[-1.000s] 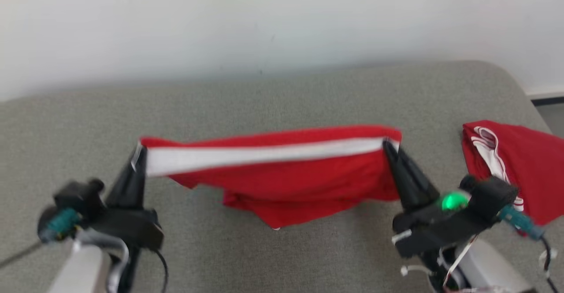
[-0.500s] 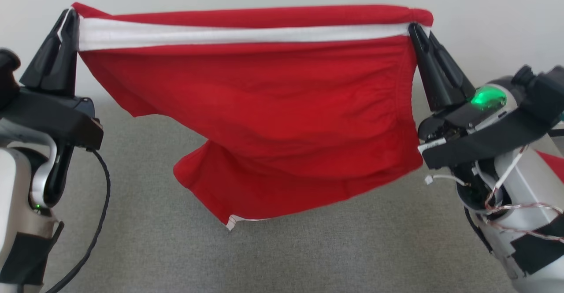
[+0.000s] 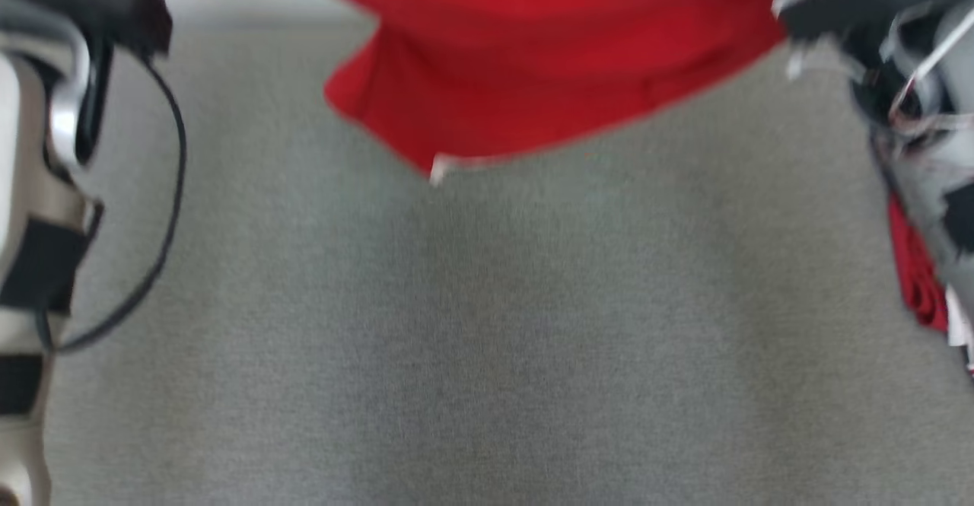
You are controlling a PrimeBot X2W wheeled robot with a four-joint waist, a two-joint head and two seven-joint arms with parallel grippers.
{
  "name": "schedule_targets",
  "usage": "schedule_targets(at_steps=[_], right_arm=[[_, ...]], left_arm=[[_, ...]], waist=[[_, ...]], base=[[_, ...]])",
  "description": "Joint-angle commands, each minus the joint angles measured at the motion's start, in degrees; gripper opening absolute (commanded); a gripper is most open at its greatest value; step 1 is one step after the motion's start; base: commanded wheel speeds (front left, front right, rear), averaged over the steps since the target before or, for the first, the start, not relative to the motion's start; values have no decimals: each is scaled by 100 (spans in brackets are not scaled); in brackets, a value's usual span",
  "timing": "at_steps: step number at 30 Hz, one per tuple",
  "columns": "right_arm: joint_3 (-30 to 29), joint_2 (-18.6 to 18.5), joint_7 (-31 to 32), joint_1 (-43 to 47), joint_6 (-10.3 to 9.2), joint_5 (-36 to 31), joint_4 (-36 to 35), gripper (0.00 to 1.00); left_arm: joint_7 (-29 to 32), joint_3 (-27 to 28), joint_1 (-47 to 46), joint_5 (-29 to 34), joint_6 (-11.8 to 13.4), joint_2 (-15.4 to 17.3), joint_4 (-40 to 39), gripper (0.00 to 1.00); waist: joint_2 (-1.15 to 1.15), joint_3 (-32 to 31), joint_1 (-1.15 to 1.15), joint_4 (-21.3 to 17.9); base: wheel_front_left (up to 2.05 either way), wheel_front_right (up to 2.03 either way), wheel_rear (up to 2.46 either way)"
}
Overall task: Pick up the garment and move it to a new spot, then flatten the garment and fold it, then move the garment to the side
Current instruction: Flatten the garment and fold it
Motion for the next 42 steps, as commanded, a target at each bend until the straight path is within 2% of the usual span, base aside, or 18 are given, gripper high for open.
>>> schedule_targets(at_steps=[1,5,6,10,12,14,19,23,27,32,34,42], right_arm=[[14,26,-237,-551,-17,-266,343,0],[-126,59,-591,-1564,-17,-976,1077,0],[-126,59,-591,-1564,-17,-976,1077,0],[-574,58,-665,-2199,-19,-1887,1278,0],[-827,90,-661,-2099,-20,-2183,1194,0],[-775,119,-654,-1797,-20,-2470,1070,0],[-562,92,-659,-801,-18,-2475,768,0],[-280,61,-658,347,-17,-2211,590,0],[-45,49,-659,1420,-17,-1886,418,0],[344,-4,-658,2606,-16,-1411,177,0],[395,20,-659,3041,-17,-1213,132,0],[663,33,-659,4370,-17,-713,153,0]], left_arm=[[-175,-64,-505,206,39,-33,239,0],[-671,-190,-1489,644,137,9,652,0],[-671,-190,-1489,644,137,9,652,0],[-1121,-163,-2244,873,372,-30,760,0],[-1218,-145,-2301,846,411,-129,835,0],[-1270,-186,-2099,802,375,-203,996,0],[-1318,-140,-1135,502,361,-599,1142,0],[-1311,-117,127,371,330,-953,1150,0],[-1312,192,1301,149,345,-1300,1085,0],[-1313,739,2559,31,239,-1520,1096,0],[-1312,843,3069,78,116,-1610,1144,0],[-1313,1486,4500,233,-181,-1753,1121,0]], waist=[[-1,1373,-2,47],[-1,1639,-2,138],[-1,1639,-2,138],[-1,1832,-2,297],[-1,1927,-2,393],[-1,1964,-2,428],[-1,1956,-2,453],[-1,1771,-2,389],[-1,1422,-2,307],[-1,830,-2,199],[-1,558,-2,150],[-1,-414,-2,-2]], base=[[0,0,0],[0,0,0],[0,0,0],[0,0,0],[0,0,0],[0,0,0],[0,0,0],[0,0,0],[0,0,0],[0,0,0],[0,0,0],[0,0,0]])
